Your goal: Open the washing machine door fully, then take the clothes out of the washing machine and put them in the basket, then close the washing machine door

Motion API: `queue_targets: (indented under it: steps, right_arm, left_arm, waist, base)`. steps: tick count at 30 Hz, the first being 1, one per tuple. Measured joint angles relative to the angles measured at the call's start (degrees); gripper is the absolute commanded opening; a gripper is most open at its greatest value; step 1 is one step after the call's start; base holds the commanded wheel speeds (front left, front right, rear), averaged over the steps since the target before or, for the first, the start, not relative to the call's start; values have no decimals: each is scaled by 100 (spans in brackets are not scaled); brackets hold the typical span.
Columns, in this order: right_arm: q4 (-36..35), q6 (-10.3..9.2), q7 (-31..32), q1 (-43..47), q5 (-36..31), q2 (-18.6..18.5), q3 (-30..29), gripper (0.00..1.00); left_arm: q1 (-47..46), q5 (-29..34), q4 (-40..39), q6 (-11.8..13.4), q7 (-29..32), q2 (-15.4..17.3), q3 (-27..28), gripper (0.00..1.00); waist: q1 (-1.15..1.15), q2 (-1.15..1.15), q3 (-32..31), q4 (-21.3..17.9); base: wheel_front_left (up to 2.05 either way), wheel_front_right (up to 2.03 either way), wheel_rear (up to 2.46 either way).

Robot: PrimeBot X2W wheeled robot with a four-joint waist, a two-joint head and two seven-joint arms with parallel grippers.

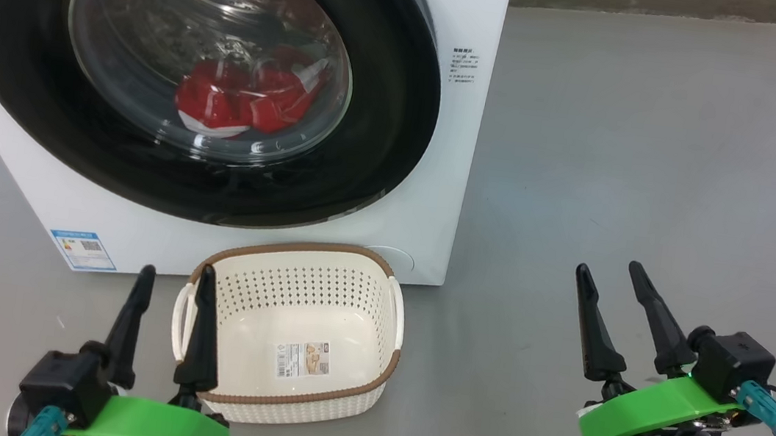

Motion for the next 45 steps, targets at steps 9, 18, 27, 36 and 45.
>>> queue_targets:
  steps: [9,18,27,36,45]
  right_arm:
    - [155,1,-136,-102,-580,-32,-32,100]
    - [276,1,-140,-219,-580,-37,-49,100]
    - [256,1,-140,-219,-580,-37,-63,100]
    - [140,1,-155,-221,-584,-42,-210,62]
    - [127,1,-155,-566,-514,-44,-230,0]
  left_arm:
    - [-107,577,-125,130,-120,5,-40,100]
    - [-107,605,-135,131,-120,14,-47,100]
    - [-110,604,-135,129,-121,19,-104,100]
    - [-221,604,-198,126,-137,20,-200,100]
    - [-346,604,-460,129,-138,21,-346,100]
  waist:
    - [0,0,51,-8]
    - [0,0,71,-9]
    - [0,0,131,16]
    - [0,0,259,71]
    - [0,0,530,173]
  base:
    - [0,0,0]
    - [0,0,0]
    - [0,0,0]
    - [0,0,0]
    - [0,0,0]
